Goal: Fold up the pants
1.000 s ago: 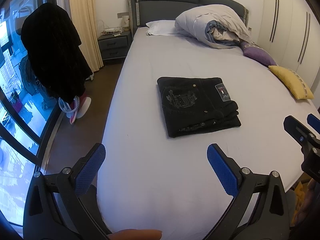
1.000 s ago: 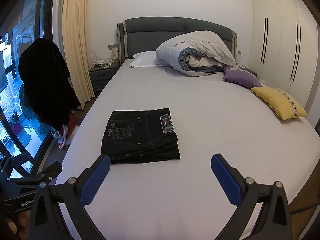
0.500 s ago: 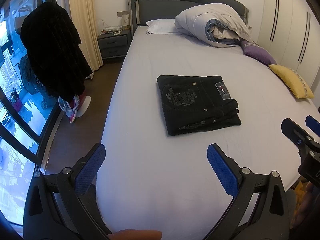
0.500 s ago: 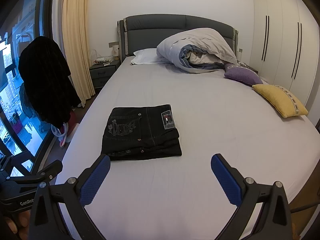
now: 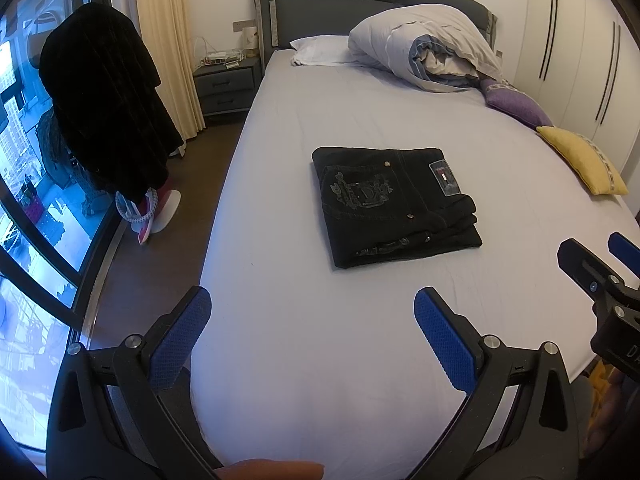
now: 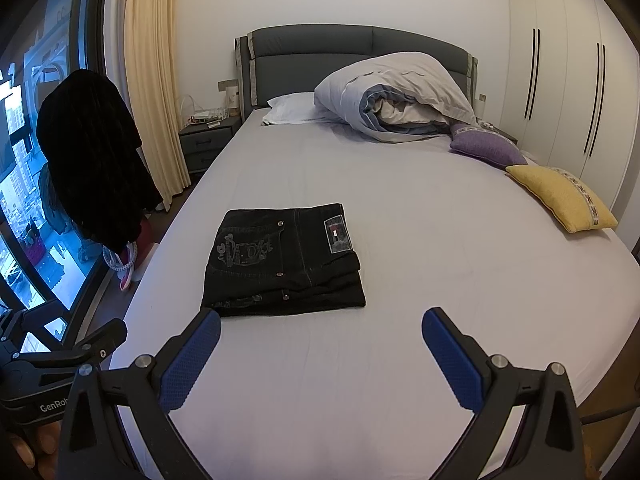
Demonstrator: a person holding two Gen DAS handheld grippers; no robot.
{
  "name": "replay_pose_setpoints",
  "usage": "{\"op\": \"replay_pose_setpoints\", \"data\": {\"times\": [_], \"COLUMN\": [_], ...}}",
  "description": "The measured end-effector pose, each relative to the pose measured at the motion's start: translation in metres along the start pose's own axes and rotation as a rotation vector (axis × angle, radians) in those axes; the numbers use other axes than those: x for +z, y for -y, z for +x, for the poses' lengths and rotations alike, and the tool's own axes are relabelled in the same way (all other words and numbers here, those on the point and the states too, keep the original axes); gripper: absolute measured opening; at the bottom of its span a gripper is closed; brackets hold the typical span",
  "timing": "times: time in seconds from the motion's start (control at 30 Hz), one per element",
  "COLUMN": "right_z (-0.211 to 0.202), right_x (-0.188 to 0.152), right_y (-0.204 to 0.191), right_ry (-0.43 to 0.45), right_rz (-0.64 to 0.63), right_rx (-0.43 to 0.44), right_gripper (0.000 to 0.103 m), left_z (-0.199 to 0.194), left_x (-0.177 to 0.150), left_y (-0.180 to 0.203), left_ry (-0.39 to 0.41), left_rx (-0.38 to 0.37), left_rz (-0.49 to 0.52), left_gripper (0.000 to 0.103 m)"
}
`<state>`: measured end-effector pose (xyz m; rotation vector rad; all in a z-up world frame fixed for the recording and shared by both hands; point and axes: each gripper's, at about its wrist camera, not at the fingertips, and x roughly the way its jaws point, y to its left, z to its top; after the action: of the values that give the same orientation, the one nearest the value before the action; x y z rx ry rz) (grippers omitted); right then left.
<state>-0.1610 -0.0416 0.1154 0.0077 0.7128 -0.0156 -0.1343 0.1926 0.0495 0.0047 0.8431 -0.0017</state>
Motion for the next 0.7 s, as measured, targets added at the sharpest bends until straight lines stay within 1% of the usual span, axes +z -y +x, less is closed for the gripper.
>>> {"op": "replay_pose_setpoints", "data": {"times": [0.7], "right_z": [-0.0005], "right_x": [0.0001], "right_y": [0.0001], "right_ry": [-0.004], "right_rz": [0.000], "right_rx": [0.001], "right_gripper": [0.103], "left_z": [0.0000], "left_x": [-0.0046], "left_y": [0.0005], "left_ry": [-0.005], "left_rx": [-0.005], "left_rz": [0.002], "left_gripper": [0.103]}}
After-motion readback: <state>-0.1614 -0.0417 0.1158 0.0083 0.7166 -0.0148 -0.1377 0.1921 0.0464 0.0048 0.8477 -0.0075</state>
